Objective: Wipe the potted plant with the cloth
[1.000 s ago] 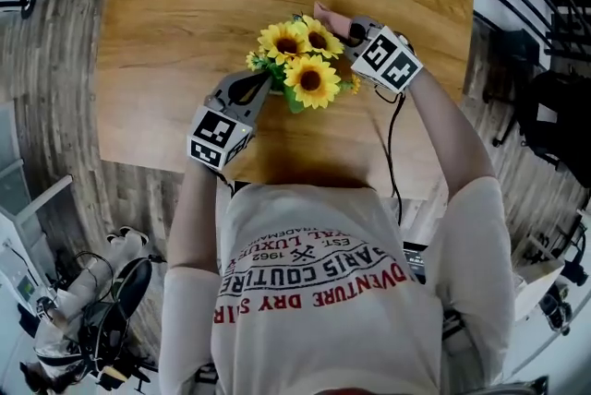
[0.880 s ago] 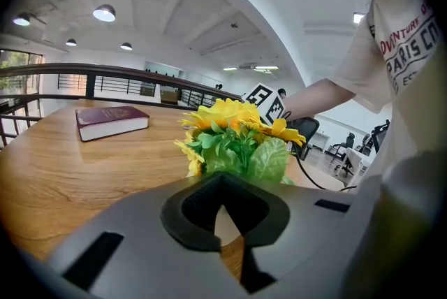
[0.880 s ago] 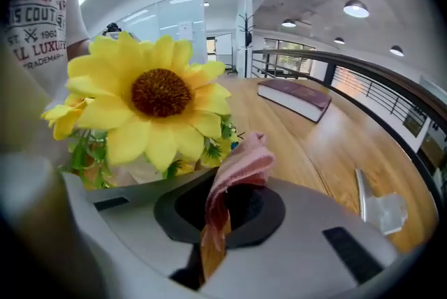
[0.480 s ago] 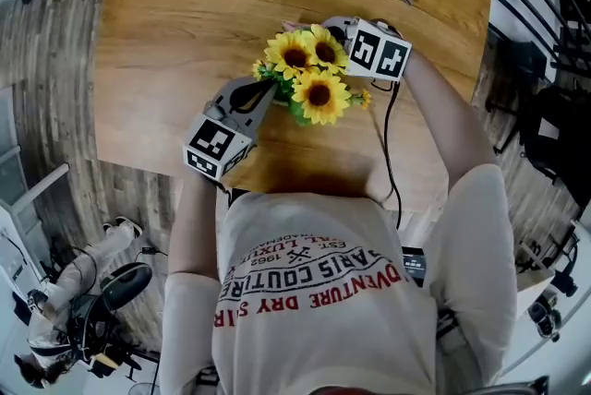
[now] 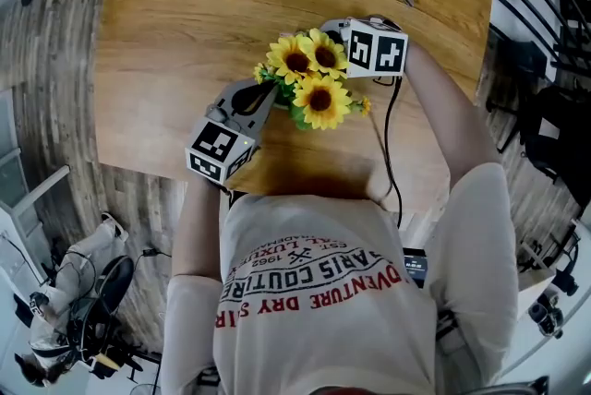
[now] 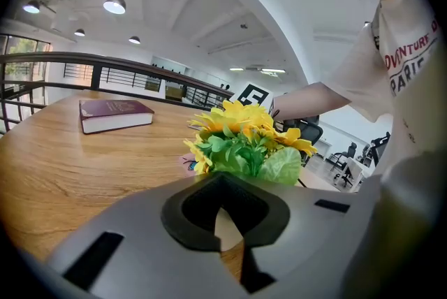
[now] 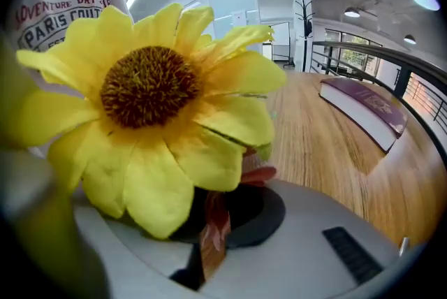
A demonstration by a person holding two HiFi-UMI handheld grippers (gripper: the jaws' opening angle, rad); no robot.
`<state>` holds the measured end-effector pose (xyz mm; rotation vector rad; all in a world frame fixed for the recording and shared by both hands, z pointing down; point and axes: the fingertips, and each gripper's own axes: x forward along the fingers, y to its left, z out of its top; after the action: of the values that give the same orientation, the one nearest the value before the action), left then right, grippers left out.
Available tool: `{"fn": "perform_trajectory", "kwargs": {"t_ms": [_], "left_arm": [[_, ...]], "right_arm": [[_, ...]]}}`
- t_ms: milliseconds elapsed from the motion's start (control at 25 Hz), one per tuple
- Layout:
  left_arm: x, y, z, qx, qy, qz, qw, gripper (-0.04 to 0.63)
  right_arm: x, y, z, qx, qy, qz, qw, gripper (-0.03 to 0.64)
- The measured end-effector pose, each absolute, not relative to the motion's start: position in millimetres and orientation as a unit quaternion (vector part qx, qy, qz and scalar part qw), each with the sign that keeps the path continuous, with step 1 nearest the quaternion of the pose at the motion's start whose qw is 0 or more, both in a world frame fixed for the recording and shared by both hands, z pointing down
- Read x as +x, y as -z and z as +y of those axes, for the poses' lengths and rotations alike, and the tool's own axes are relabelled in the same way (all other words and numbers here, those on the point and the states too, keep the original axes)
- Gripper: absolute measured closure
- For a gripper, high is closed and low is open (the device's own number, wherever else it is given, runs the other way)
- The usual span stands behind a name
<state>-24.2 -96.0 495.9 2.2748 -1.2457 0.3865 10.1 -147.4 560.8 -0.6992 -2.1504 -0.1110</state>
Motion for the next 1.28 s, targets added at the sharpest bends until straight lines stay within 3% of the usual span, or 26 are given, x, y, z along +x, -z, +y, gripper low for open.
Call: {"fn": "perform_trajectory", "kwargs": {"t_ms": [960, 1280], "left_arm": [[-27.4, -499.2, -100.4, 0.831, -0.147, -0.479, 0.242, 0.58], [-34.0, -487.2, -98.5, 0.814, -0.081, -0.518, 0.249, 0.58]], "right_arm": [[65.1, -566.1, -111.2, -0.201, -0.027, -0.878, 0.433, 0.581], [82.6, -554.0, -162.6, -0.013, 0.001, -0.895, 0.446, 0.581]]}}
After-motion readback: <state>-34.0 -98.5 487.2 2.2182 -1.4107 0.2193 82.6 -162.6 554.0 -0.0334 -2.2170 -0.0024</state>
